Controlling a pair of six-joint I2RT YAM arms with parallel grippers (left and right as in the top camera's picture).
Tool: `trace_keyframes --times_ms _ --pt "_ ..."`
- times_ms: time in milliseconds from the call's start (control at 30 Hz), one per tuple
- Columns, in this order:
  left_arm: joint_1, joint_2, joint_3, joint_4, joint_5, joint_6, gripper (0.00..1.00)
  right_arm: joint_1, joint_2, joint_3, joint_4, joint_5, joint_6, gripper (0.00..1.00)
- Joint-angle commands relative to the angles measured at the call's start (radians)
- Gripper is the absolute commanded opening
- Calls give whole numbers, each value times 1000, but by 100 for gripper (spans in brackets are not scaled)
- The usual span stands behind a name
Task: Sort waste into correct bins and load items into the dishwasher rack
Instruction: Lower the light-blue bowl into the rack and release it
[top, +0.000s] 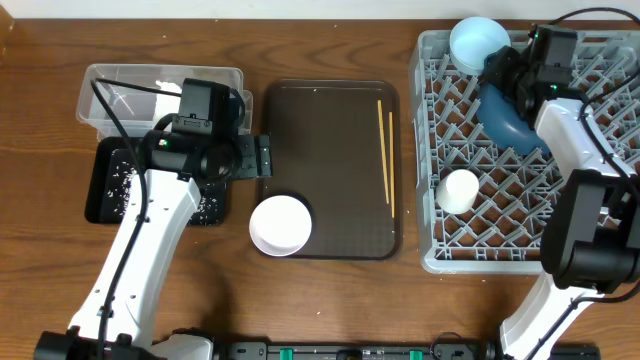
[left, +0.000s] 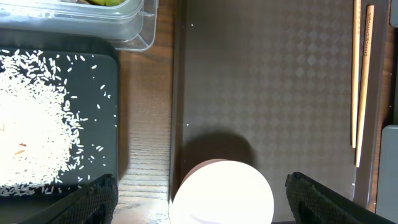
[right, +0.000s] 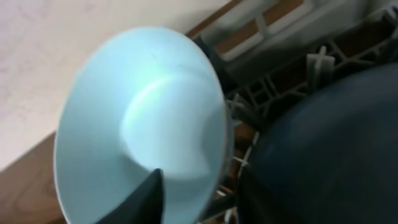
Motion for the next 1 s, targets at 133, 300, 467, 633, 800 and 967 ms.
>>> trace_keyframes --times_ms 133,300,467,633,800,967 --pt "3 -11 17 -2 -13 6 89 10 9 21 0 2 -9 1" --pt "3 -11 17 -2 -13 6 89 10 9 21 0 2 -10 1" --pt "3 -11 17 -2 -13 6 89 10 8 21 -1 -2 -14 1" --pt "3 -11 17 -2 -13 6 89 19 -10 23 -30 -3 -76 1" --pt "3 -11 17 -2 -13 6 89 48 -84 25 -92 106 -146 1" --pt "3 -11 17 -2 -13 6 89 109 -183 25 -165 337 -211 1"
